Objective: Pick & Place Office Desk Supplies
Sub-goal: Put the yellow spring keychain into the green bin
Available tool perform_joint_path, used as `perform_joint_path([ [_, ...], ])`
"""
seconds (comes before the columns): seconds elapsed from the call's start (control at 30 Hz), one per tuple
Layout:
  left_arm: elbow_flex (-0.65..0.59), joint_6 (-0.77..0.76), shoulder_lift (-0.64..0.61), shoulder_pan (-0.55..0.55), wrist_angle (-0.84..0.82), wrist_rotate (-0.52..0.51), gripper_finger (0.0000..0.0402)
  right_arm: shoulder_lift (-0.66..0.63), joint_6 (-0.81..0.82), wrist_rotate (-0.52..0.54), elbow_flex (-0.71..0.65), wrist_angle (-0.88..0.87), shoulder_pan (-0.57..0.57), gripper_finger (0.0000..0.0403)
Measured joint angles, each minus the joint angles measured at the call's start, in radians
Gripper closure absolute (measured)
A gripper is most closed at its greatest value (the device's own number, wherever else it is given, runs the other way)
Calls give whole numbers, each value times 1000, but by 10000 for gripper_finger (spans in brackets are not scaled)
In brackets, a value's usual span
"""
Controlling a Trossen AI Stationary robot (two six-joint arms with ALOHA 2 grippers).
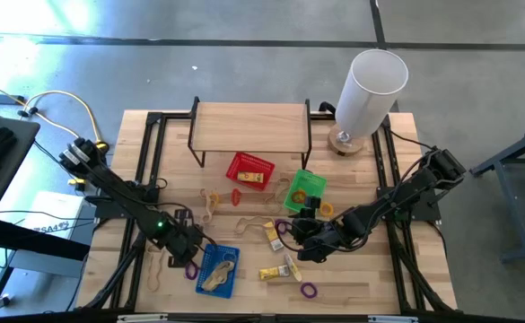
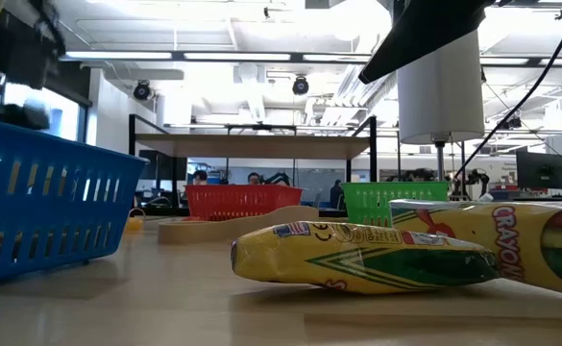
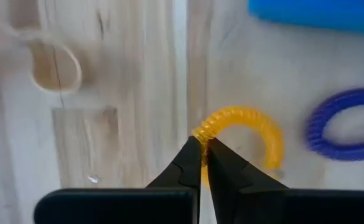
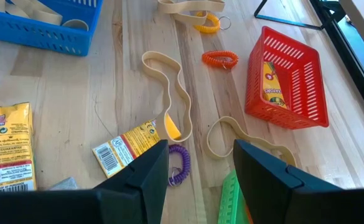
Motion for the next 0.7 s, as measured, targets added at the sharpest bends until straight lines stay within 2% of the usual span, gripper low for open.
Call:
perform_joint_path([
  [0.23, 186, 86, 0, 0, -191, -115, 399, 0, 0, 0, 0, 0, 0, 235],
  [0.4, 324, 167, 0, 0, -290, -313, 399, 0, 0, 0, 0, 1, 0, 235],
  [0.57, 380, 272, -2, 19, -229, -566, 399, 0, -1, 0, 0, 65, 0, 235],
  [0.7, 380, 384, 3, 63, -75, -653, 399, 0, -35, 3, 0, 204, 0, 235],
])
